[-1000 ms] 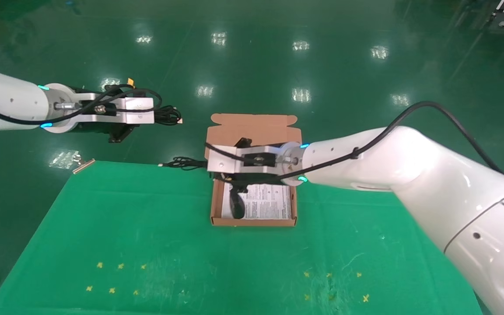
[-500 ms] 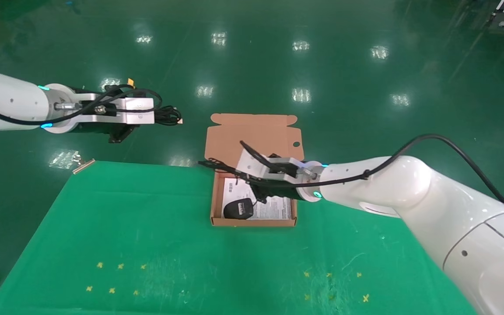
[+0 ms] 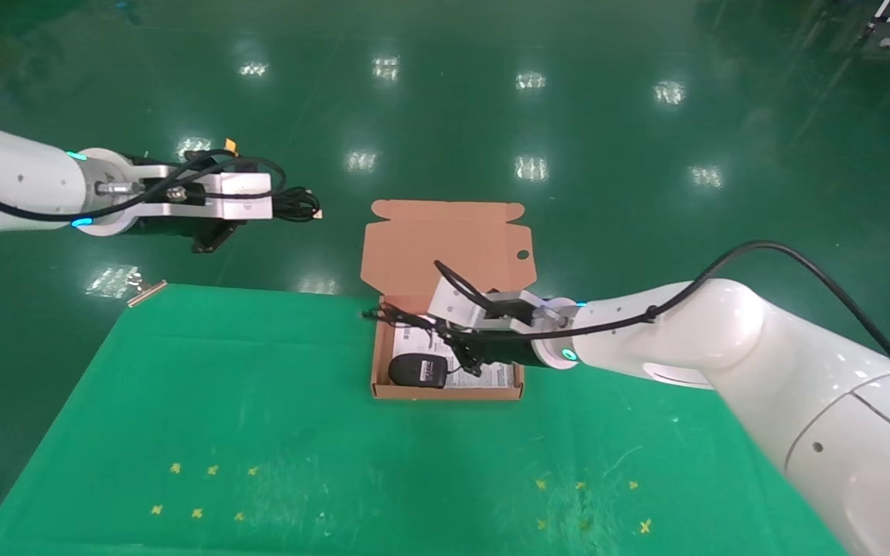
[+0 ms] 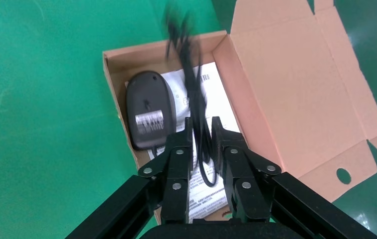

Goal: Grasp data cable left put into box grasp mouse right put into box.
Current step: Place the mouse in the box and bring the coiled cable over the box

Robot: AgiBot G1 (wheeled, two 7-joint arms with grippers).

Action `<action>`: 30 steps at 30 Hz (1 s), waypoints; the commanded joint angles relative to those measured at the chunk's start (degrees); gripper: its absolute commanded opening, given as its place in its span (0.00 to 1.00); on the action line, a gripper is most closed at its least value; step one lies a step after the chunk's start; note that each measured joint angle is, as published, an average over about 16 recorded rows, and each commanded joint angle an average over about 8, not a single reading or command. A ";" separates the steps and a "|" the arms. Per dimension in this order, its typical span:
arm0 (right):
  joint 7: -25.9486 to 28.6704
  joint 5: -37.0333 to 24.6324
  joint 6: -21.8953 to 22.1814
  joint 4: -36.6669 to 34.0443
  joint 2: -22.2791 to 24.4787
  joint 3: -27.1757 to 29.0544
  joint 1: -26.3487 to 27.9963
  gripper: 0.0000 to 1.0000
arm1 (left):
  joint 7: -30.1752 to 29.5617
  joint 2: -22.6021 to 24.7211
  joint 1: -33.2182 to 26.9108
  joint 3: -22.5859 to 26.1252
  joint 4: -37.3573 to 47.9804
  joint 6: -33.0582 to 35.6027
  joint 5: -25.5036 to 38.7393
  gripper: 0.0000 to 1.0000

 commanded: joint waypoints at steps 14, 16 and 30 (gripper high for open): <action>2.22 -2.10 0.09 4.57 7.74 -1.19 2.25 1.00 | 5.11 7.97 6.20 1.06 5.40 -6.82 -3.39 0.00; 2.95 -2.78 0.00 6.05 9.63 -1.52 2.73 1.00 | 6.52 9.49 7.79 1.05 6.86 -9.54 -4.00 0.00; 13.82 -9.72 0.32 21.50 23.02 -5.08 5.04 1.00 | 20.30 18.00 14.51 2.18 18.09 -20.27 -14.28 0.00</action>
